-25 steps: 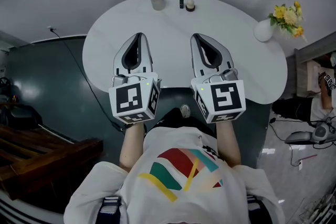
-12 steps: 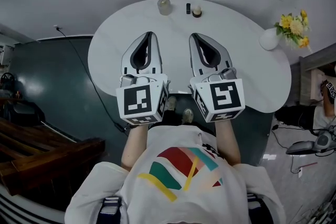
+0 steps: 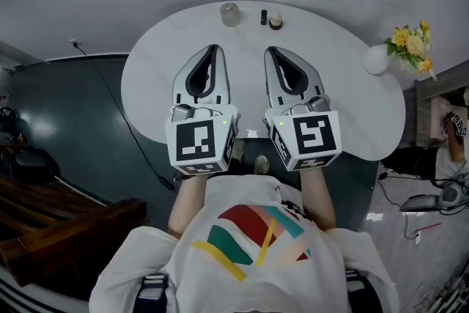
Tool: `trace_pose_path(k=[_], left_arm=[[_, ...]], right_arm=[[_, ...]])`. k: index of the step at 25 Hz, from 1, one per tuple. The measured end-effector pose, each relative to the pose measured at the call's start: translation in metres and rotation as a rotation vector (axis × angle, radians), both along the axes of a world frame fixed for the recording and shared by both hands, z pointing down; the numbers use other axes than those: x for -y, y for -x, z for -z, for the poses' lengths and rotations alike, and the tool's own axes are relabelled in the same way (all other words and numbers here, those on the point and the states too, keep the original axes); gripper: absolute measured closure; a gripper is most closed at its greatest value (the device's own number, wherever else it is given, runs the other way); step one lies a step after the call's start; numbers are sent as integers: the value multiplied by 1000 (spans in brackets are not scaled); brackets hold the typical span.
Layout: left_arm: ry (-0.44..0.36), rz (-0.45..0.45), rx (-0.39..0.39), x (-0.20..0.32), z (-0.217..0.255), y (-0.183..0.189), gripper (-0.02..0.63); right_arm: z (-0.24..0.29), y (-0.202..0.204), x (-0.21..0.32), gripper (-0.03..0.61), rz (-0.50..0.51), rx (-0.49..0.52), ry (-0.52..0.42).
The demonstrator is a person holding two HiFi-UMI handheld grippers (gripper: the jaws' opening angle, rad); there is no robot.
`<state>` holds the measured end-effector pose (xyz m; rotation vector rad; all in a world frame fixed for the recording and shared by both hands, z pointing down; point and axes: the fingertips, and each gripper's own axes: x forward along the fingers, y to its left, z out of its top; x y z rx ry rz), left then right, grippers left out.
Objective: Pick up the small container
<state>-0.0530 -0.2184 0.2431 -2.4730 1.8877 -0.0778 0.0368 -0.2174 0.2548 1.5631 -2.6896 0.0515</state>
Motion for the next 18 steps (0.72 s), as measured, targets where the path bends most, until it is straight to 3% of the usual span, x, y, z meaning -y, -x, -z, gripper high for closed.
trace_pose_path(k=[18], left_arm=[[57, 41, -14, 63, -29, 38, 596]], right_arm=[[-15, 34, 70, 546, 56, -6, 48]])
